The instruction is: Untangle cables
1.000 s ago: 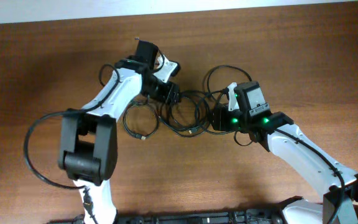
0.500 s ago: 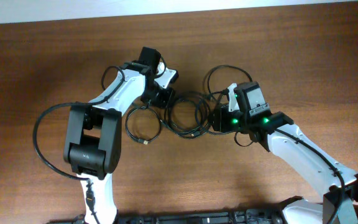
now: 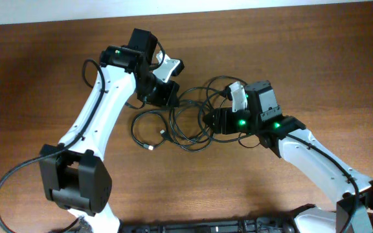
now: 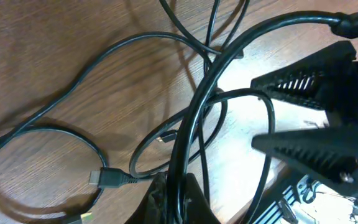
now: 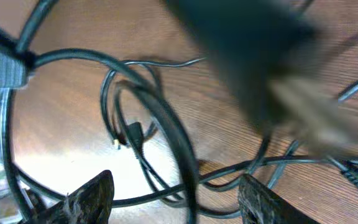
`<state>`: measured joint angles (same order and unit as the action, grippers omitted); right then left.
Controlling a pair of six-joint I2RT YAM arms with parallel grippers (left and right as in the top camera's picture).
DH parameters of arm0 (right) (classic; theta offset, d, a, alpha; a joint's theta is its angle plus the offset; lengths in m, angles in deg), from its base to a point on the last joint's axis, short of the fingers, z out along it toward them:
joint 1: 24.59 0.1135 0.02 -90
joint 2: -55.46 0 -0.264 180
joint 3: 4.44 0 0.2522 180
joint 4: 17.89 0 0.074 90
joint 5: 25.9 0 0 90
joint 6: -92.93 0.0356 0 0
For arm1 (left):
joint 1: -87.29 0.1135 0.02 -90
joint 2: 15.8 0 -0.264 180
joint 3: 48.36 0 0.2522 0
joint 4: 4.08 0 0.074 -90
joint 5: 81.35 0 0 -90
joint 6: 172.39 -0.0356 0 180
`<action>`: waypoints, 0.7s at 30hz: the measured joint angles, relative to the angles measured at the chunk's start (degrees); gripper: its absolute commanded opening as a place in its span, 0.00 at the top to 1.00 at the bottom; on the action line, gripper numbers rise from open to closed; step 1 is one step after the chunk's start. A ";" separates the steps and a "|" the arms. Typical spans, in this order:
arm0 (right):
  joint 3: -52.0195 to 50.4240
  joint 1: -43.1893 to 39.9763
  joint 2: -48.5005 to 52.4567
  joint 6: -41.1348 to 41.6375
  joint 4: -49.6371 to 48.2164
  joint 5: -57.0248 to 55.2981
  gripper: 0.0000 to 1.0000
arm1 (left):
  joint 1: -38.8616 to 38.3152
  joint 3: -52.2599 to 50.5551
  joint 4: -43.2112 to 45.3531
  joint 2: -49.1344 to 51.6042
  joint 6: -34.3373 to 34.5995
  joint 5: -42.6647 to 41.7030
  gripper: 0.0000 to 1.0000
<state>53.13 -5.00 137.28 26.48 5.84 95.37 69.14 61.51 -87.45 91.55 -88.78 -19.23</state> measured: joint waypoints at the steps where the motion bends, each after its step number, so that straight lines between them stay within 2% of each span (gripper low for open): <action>1: 0.07 0.00 0.00 -0.11 0.81 -0.48 0.61 | 0.00 0.00 0.00 0.00 -0.20 -2.03 1.00; 3: 0.22 0.07 0.22 -0.44 5.81 -7.65 0.89 | 0.00 0.00 0.02 -0.24 -1.57 -5.05 1.00; 4: 0.22 0.07 1.16 -0.42 7.39 -11.19 0.96 | 0.00 0.00 0.04 -0.81 -2.05 -5.49 1.00; 6: 0.24 0.07 2.40 0.04 8.92 -15.96 0.96 | 0.17 0.00 -0.04 -3.76 -3.48 -5.97 1.00; 10: 0.50 -1.51 2.16 0.20 13.03 -19.67 0.96 | 0.17 0.04 -3.32 -4.72 -3.89 -1.05 1.00; 13: 6.34 -10.25 -7.76 -3.52 22.95 -17.22 0.96 | 1.70 0.04 -3.06 -4.72 -3.85 -2.93 1.00; 17: 15.52 -15.52 -16.70 -7.65 30.60 -16.50 0.96 | 6.80 0.07 -3.30 -4.76 -3.85 -8.46 1.00; 19: 20.85 -19.54 -19.58 -8.74 30.95 -23.02 0.96 | 11.98 0.07 -4.09 -4.92 -3.91 -3.02 0.77; 20: 24.68 -19.63 -20.96 -9.07 29.22 -22.67 0.96 | 13.35 0.07 -4.09 -4.92 -4.48 -1.79 0.74; 21: 29.24 -19.63 -22.77 -9.40 26.99 -20.37 0.96 | 13.07 0.07 -4.13 -4.92 -4.28 -1.09 0.87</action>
<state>82.38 -24.62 114.51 17.08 32.84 75.00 82.21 61.58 -91.58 86.63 -93.06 -20.32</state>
